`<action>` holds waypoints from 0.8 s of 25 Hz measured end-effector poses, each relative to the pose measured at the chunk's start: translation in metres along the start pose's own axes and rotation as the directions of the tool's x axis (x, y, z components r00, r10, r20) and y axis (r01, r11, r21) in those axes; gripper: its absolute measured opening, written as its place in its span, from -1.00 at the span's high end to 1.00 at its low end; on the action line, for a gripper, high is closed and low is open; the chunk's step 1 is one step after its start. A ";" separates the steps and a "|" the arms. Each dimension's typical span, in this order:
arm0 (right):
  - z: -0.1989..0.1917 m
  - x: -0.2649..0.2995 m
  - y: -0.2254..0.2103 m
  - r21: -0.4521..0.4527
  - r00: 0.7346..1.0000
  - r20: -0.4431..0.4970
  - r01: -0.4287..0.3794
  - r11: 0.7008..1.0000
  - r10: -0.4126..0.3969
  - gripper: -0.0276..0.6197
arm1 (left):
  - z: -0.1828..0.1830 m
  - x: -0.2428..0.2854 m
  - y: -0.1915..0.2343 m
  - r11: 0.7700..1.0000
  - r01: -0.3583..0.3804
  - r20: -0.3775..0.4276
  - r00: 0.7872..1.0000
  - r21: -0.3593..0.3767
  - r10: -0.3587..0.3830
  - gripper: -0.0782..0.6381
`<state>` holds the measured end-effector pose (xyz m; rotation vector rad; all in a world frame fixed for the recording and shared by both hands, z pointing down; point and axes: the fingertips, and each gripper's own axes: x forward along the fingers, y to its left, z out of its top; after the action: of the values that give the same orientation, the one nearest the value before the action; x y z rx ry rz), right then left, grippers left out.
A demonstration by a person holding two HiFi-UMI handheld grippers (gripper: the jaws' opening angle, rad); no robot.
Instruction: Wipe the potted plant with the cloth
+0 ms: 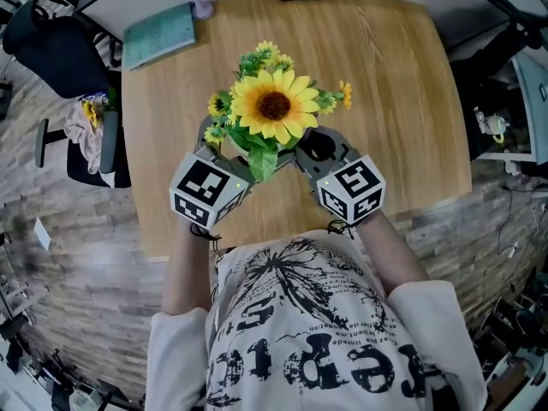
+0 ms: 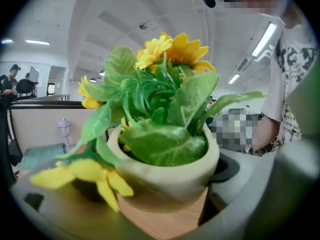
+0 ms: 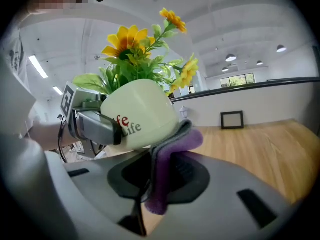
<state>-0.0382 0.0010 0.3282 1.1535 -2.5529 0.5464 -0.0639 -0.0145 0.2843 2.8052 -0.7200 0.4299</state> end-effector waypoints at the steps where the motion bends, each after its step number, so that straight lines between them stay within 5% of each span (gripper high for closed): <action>1: 0.002 0.002 0.002 -0.006 1.000 0.007 -0.010 1.000 0.010 0.69 | 0.001 -0.001 0.000 1.000 0.004 0.005 1.000 -0.004 -0.004 -0.70; 20: -0.004 0.018 0.051 -0.018 0.989 -0.008 -0.149 0.989 0.149 0.68 | 0.011 -0.002 0.015 0.997 -0.056 0.050 0.997 -0.044 0.058 -0.70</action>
<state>-0.0881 0.0222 0.3279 0.9580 -2.6472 0.5589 -0.0710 -0.0298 0.2751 2.7704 -0.8122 0.3486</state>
